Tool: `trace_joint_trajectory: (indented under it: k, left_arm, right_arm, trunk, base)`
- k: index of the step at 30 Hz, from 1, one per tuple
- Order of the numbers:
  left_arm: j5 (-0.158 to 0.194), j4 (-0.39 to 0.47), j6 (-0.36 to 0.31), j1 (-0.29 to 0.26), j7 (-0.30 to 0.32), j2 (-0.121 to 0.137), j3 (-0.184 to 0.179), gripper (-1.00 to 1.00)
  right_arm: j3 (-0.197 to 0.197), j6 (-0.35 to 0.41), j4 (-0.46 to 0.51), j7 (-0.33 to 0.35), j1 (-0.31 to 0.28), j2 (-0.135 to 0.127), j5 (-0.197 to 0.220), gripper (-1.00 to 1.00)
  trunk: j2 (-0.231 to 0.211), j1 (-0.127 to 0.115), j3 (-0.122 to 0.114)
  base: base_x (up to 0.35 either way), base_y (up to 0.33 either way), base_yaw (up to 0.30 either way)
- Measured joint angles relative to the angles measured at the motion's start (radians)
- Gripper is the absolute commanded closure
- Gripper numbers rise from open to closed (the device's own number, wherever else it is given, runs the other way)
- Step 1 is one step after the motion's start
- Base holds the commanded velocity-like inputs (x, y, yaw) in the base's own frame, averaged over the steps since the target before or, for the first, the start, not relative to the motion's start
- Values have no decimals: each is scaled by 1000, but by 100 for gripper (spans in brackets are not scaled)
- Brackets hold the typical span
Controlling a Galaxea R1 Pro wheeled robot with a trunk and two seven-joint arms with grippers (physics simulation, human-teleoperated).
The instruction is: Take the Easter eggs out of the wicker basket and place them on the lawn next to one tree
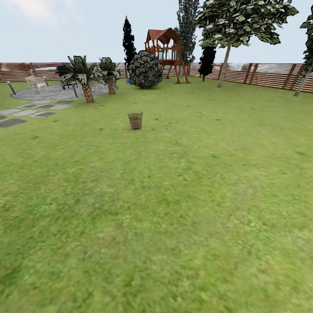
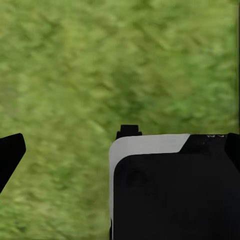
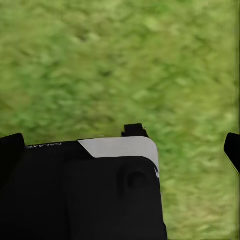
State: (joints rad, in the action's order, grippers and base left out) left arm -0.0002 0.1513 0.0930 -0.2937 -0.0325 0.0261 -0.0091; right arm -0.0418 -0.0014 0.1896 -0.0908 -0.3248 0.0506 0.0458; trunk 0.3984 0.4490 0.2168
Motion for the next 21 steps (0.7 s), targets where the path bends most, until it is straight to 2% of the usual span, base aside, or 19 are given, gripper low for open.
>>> trace_joint_trajectory:
  k: [10,21]
  left_arm:
    - [-1,0,0,0,0,0,0,-100]
    - [-3,0,0,0,0,0,0,-100]
  right_arm:
    - [0,0,0,0,0,0,0,-100]
    - [0,-1,0,0,0,1,0,-100]
  trunk:
    - [0,0,0]
    - [0,0,0]
  base:
    - [301,-117,212]
    - [301,-122,24]
